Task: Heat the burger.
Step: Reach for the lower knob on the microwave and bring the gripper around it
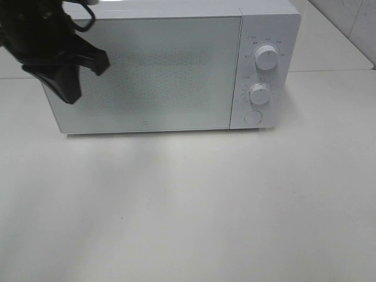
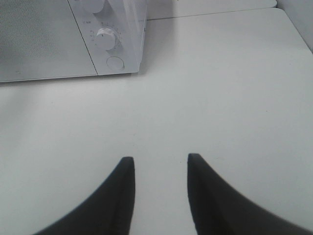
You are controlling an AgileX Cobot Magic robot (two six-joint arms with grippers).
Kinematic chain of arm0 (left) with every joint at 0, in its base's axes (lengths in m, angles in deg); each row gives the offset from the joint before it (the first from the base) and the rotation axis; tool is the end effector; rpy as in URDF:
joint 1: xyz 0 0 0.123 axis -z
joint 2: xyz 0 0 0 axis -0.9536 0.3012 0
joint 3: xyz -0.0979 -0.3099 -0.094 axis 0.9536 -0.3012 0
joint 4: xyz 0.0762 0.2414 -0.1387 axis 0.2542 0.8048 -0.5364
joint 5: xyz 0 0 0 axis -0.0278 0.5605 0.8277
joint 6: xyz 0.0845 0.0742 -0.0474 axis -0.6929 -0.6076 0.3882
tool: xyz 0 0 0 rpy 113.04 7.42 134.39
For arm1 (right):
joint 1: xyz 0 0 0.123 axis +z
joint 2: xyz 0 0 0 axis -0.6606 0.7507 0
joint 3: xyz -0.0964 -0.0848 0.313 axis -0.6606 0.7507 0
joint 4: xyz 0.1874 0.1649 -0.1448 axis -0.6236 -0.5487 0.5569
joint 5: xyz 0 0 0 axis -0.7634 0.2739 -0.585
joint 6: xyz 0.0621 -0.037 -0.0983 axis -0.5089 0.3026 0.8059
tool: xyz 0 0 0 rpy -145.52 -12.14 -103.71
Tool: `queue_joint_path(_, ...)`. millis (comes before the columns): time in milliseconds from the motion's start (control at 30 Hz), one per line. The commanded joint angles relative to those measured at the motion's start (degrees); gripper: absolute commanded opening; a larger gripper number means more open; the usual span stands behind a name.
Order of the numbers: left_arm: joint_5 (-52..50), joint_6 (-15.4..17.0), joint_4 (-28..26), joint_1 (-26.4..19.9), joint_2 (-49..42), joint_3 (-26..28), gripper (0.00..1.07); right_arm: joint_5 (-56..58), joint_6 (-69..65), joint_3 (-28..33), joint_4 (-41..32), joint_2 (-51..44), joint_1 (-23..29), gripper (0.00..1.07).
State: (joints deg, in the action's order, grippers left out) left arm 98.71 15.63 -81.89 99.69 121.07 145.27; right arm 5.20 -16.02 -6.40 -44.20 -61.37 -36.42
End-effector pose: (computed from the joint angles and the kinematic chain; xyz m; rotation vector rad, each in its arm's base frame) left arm 0.3535 -0.1888 0.3080 0.7325 2.8490 -0.1445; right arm 0.0034 -0.0008 0.2861 -0.0139 1.9976 0.0898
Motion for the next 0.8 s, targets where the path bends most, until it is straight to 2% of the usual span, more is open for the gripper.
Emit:
queue_joint_path(33,3.9,0.86,0.4,-4.81,-4.93,-3.9,0.0,-0.92,0.57,0.17,0.06,-1.55,-0.17,0.34)
queue_joint_path(67,3.9,0.86,0.4,-4.81,-4.93,-3.9,0.0,-0.92,0.57,0.17,0.06,-1.55,-0.17,0.34)
queue_joint_path(100,3.78,1.83,0.63,-7.91,-7.56,-6.7,0.0,-0.92,0.57,0.17,0.06,-1.55,-0.17,0.34)
queue_joint_path(167,3.78,2.41,0.8,-9.28,-8.94,-7.96,0.0,-0.92,0.57,0.17,0.06,-1.55,-0.17,0.34)
queue_joint_path(200,3.78,3.32,1.72,-11.52,-11.69,-10.31,0.0,-0.92,0.57,0.17,0.06,-1.55,-0.17,0.34)
queue_joint_path(267,3.78,3.5,2.18,-12.38,-12.83,-11.46,0.0,-0.92,0.57,0.17,0.06,-1.55,-0.17,0.34)
queue_joint_path(333,3.78,3.84,3.44,-14.61,-17.07,-15.81,0.0,-0.92,0.57,0.17,0.06,-1.55,-0.17,0.34)
queue_joint_path(367,3.78,3.84,3.44,-14.61,-17.07,-15.81,0.0,-0.92,0.57,0.17,0.06,-1.55,-0.17,0.34)
queue_joint_path(467,2.58,5.96,5.16,-14.84,-25.61,-23.38,0.0,-0.92,0.57,0.17,0.06,-1.55,-0.17,0.34)
queue_joint_path(533,1.89,6.42,5.16,-14.84,-27.56,-25.1,0.0,-0.92,0.52,0.17,0.06,-1.55,-0.17,0.34)
queue_joint_path(567,0.63,6.93,5.04,-14.84,-31.11,-28.65,0.0,-0.92,0.52,0.17,0.06,-1.55,-0.17,0.34)
queue_joint_path(667,0.11,6.93,4.98,-14.84,-33.12,-30.08,0.0,-0.92,0.46,0.17,0.06,-1.55,-0.17,0.34)
queue_joint_path(700,-0.8,6.88,4.87,-14.84,-37.01,-33.46,0.0,-0.92,0.46,0.17,0.06,-1.55,-0.17,0.34)
queue_joint_path(767,-1.2,6.88,4.76,-14.84,-38.56,-34.78,0.0,-0.92,0.46,0.17,0.06,-1.55,-0.17,0.34)
queue_joint_path(800,-1.95,6.88,4.24,-14.84,-42.57,-37.82,0.0,-0.92,0.46,0.17,0.06,-1.55,-0.17,0.34)
